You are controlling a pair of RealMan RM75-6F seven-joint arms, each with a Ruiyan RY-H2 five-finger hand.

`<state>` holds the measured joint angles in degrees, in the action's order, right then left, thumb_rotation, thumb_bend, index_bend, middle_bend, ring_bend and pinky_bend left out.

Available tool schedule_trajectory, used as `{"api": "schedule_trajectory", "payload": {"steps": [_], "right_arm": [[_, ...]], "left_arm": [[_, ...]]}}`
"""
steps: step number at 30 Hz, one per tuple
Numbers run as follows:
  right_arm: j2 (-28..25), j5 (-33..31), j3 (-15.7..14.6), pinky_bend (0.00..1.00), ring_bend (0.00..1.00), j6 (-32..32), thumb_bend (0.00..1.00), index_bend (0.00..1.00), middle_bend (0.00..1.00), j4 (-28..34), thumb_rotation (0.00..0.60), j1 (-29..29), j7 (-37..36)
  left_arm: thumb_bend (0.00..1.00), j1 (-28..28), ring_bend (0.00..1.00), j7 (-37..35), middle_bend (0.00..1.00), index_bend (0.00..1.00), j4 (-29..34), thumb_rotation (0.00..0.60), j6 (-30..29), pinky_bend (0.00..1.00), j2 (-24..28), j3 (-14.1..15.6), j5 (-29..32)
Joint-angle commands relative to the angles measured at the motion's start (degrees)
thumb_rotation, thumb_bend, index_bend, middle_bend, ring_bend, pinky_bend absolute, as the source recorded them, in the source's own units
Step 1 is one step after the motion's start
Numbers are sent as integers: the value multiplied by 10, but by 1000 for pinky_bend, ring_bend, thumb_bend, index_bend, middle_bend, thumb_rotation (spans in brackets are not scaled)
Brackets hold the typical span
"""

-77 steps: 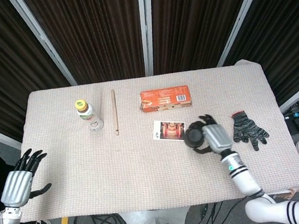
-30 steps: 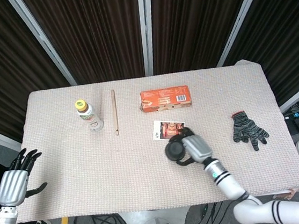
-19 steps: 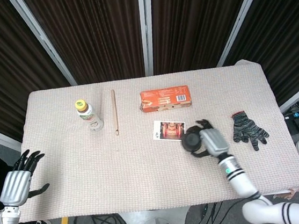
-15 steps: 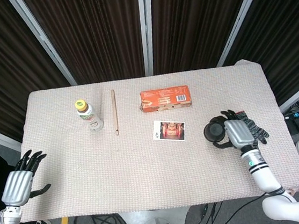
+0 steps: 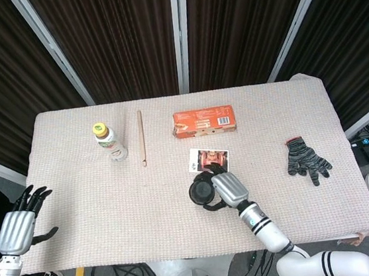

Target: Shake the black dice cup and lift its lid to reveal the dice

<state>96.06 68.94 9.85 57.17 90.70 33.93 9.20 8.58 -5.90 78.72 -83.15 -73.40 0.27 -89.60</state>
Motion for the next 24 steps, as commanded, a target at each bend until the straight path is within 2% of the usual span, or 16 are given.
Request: {"api": "schedule_trajectory", "payload": {"steps": [1,4,7,13,24], "right_arm": [[-149,-7,-24,0,83,45,162,310,430,-17,600,-74,-78],[-165,1,-27,0,81,35,159,309,429,-36,600,-87,-140],[-143,43,-40,0,81,23,158,309,429,-45,600,-71,-129],[-78,50,-56,0,82,1,157,310,427,-89,600,-60,-114],[-72,78,-62,0,82,39,158,310,426,-130,600,-84,-153]], "left_arm": [[123,1,0,0,120,167,-2,600,-2,192,-4,-1,-2],[124,4,0,4,120,167,-3,600,4,192,-7,0,-2],[124,6,0,9,120,167,1,600,3,192,-10,1,-7],[123,6,0,10,120,167,5,600,3,192,-6,0,-7],[124,9,0,14,120,167,-4,600,3,192,-10,-1,-8]]}}
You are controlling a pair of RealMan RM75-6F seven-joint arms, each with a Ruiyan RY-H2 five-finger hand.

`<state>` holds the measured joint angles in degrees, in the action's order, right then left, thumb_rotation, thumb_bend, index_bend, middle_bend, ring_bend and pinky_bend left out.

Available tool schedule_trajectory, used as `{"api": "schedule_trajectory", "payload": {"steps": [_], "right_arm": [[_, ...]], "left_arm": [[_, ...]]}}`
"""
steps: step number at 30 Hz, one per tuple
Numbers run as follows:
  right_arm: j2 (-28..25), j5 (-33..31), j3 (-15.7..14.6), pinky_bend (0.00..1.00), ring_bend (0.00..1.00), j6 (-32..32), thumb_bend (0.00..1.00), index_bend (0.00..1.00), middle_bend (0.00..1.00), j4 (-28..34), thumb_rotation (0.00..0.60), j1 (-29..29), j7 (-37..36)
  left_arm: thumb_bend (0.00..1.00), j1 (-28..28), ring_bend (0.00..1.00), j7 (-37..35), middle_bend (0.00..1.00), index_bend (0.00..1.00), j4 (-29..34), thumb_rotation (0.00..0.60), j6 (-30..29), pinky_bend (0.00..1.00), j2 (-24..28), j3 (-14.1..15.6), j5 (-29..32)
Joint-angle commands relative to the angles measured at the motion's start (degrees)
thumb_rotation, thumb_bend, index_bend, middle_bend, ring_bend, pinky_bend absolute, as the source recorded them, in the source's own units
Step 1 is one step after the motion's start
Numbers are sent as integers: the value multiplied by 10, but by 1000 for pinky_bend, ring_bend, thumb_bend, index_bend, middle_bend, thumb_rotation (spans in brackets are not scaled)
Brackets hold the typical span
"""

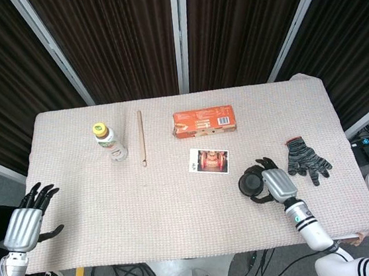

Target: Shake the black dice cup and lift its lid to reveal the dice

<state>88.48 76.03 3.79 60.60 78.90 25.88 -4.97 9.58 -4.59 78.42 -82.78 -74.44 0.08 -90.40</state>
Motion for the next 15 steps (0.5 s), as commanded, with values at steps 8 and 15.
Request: {"api": "schedule_trajectory", "payload": {"steps": [8,15], "right_arm": [[20,-7,2,0,82,-19,157,310,422,-44,600,-2,-14],[18,-7,2,0,1,-41,41,102,265,-43,600,4,-24]], "left_arm": [[123,-3,0,-6,121,167,-7,600,1,192,1,2,4],[123,-3,0,-10,120,167,-10,600,-2,192,0,1,4]]}}
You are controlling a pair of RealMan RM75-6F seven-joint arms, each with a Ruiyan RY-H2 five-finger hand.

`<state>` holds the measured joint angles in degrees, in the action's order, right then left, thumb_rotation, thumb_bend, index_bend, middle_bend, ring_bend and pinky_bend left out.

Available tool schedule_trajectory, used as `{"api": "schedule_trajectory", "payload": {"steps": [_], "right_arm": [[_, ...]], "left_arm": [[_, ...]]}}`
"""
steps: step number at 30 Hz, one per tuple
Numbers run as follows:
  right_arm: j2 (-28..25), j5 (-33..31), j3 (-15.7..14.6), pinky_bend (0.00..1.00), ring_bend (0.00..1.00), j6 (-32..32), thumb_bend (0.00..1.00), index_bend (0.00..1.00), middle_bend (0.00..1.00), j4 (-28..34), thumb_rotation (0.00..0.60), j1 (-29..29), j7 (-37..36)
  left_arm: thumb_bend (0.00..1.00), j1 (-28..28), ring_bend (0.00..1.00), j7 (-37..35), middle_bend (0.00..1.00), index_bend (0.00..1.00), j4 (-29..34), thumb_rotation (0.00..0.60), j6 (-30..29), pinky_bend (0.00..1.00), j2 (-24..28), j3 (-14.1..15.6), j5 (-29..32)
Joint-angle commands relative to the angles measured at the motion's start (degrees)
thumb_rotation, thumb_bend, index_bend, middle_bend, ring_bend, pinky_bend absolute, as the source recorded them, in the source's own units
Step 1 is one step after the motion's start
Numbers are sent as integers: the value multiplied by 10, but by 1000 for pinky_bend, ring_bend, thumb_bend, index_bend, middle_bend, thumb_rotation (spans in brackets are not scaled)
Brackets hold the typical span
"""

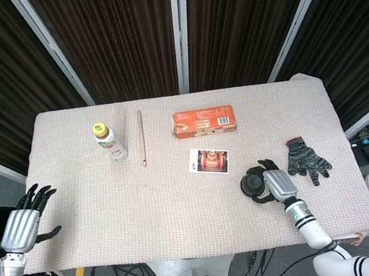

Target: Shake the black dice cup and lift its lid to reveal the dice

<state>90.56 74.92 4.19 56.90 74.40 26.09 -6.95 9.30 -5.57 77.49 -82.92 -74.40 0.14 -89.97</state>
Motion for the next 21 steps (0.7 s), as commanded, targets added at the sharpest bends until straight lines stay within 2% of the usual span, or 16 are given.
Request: {"api": "schedule_trajectory", "payload": {"steps": [1,4,8,21], "right_arm": [[-5,7,-3,0,0,-5,13,48,206,3,600,2,-7],[-12,15,-5,0,0,-6,0,0,112,7,600,3,-16],[-21,23,-5,0,0,0,0,0,74,16,600,1,-18],[-23,11,-1,0,0,13,12,0,137,32,600,-8,7]], "left_arm": [[123,0,0,0,120,167,-1,600,-1,192,0,0,-1],[123,0,0,0,120,167,0,600,-1,192,1,0,-1],[123,-1,0,0,120,167,2,600,-3,192,2,0,-2],[123,0,0,2,120,167,5,600,-1,192,2,1,-2]]}}
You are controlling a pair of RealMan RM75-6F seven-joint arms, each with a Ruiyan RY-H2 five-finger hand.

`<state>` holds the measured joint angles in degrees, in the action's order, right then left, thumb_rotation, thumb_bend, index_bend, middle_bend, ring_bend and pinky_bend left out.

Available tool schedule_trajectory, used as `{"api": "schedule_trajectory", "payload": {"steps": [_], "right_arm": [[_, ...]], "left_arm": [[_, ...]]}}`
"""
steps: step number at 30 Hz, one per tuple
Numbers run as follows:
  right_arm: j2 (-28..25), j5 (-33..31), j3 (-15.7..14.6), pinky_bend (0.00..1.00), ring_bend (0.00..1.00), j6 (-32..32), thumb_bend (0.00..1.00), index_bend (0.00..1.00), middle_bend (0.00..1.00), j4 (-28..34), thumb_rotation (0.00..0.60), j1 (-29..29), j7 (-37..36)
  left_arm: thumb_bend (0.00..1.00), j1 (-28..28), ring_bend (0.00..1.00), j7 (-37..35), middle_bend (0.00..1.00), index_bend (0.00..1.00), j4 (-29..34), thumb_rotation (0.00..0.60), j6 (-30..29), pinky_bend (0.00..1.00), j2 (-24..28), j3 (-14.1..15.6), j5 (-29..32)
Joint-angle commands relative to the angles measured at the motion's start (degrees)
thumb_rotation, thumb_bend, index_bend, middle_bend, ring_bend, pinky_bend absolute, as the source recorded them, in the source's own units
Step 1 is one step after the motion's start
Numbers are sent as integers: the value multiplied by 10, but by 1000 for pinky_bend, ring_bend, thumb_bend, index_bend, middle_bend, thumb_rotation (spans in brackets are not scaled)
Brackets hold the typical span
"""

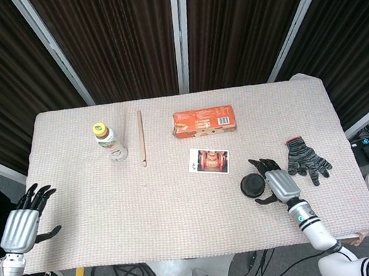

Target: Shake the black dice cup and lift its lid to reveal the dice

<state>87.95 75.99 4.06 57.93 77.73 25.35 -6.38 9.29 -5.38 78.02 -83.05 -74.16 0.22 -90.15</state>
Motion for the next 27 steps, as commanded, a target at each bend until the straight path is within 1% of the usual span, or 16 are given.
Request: {"api": "schedule_trajectory", "payload": {"steps": [1,5,8,10,15,21,25,27], "right_arm": [[6,0,1,0,0,4,21,0,154,-3,600,-1,3],[13,-2,4,0,0,8,42,12,209,-5,600,-2,6],[16,-1,5,0,0,15,64,76,245,-7,600,-5,11],[18,-2,7,0,0,18,75,102,270,-7,600,-7,13],[18,-3,10,0,0,23,88,129,286,-5,600,-9,14],[20,-3,11,0,0,24,105,156,350,-5,600,-10,13],[21,9,14,0,0,41,124,174,396,-3,600,-13,4],[19,15,15,0,0,49,127,177,404,1,600,-15,-1]], "left_arm": [[123,0,0,0,120,167,0,600,0,192,0,0,0],[123,-1,0,-1,121,167,0,600,-1,192,1,0,0],[124,-1,0,-2,120,167,-1,600,-1,192,1,1,0],[124,-1,0,-2,120,167,-1,600,0,192,1,1,0],[123,0,0,-2,120,167,-2,600,1,192,0,2,-1],[124,0,0,-1,120,167,-1,600,1,192,0,1,-1],[124,0,0,-1,120,167,0,600,0,192,1,1,-1],[124,0,0,-1,120,167,0,600,-1,192,2,1,-2]]}}
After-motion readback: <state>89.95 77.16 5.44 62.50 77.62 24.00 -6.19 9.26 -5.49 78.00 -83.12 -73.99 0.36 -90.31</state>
